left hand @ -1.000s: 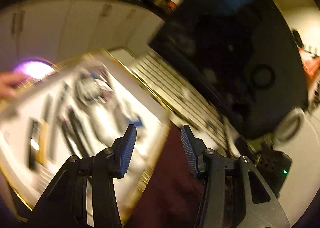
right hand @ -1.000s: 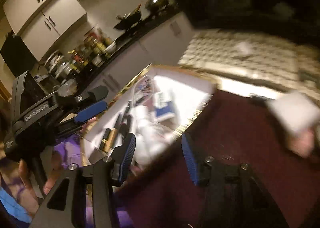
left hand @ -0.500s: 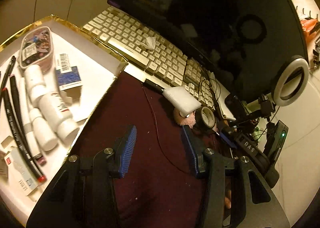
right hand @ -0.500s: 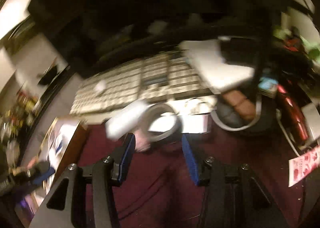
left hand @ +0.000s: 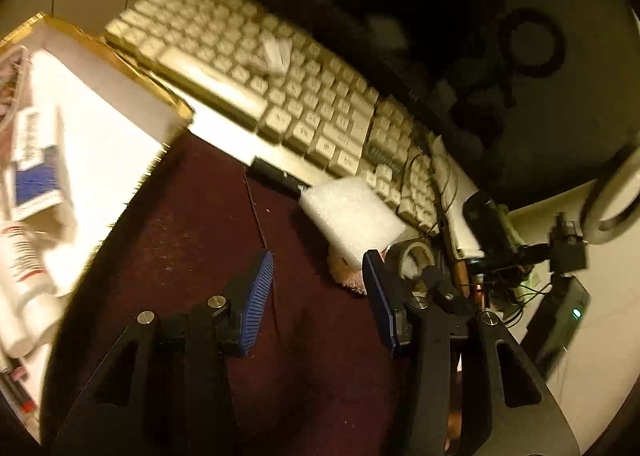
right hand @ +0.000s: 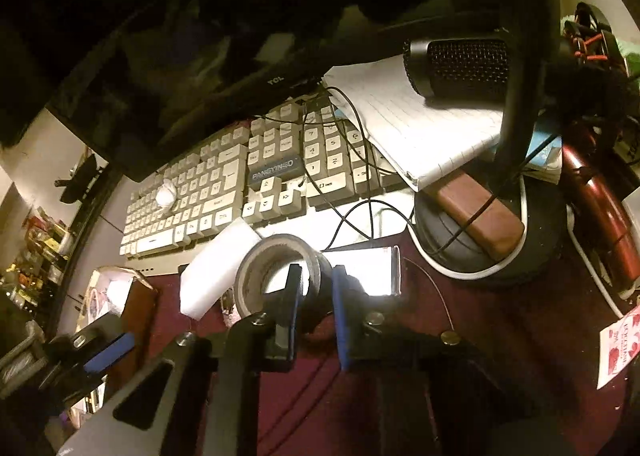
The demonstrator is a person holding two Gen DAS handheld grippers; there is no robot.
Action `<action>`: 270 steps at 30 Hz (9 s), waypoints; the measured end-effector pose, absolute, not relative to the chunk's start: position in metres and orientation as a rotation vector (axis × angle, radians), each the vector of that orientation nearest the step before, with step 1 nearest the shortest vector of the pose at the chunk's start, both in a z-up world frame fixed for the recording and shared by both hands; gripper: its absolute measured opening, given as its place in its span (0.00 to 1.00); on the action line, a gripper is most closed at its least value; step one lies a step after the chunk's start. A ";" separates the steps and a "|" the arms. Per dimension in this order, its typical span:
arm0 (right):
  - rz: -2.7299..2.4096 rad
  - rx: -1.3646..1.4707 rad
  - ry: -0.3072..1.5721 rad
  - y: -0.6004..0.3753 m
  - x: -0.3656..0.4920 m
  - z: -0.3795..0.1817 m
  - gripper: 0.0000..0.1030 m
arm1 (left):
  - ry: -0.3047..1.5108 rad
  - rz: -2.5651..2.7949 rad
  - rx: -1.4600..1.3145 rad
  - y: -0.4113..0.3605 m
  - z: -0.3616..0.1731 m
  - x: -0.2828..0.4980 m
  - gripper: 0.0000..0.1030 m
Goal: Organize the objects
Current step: 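Grasp the white foam block with left tool while right tool grasps the black tape roll, then carry the foam block and tape roll into the tray with both tools, then open both tools in the tray and move them back over the desk, then grasp the pink fluffy pom-pom with left tool while right tool grasps the white red-striped box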
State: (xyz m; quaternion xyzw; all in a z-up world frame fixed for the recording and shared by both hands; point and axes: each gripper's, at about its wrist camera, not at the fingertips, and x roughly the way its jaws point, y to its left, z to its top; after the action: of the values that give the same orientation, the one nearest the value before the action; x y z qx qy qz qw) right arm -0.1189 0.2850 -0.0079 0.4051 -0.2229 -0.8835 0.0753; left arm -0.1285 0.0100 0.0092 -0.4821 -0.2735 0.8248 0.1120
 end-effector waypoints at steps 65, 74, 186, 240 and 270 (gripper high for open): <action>-2.239 0.969 -0.497 0.176 -0.067 0.023 0.11 | -1.062 2.644 -0.955 -0.127 0.051 0.025 0.12; -2.117 0.972 -0.411 0.083 -0.067 0.033 0.11 | -1.275 2.799 -0.901 -0.210 0.046 0.031 0.12; -2.466 1.150 -0.372 0.237 -0.085 -0.002 0.56 | -0.639 2.581 -1.220 -0.022 0.026 -0.034 0.43; -2.608 1.004 0.121 0.257 -0.113 0.014 0.63 | -0.701 2.290 -1.403 -0.009 -0.024 -0.056 0.24; -2.366 1.149 0.320 0.228 -0.101 -0.014 0.36 | -0.719 2.268 -1.398 -0.013 -0.027 -0.055 0.25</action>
State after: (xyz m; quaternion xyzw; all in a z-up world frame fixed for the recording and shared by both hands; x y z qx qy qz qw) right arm -0.1007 0.2285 -0.0137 0.4205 0.1173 -0.8661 0.2436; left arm -0.0549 -0.0126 -0.0275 -0.4975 -0.2558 0.8068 0.1899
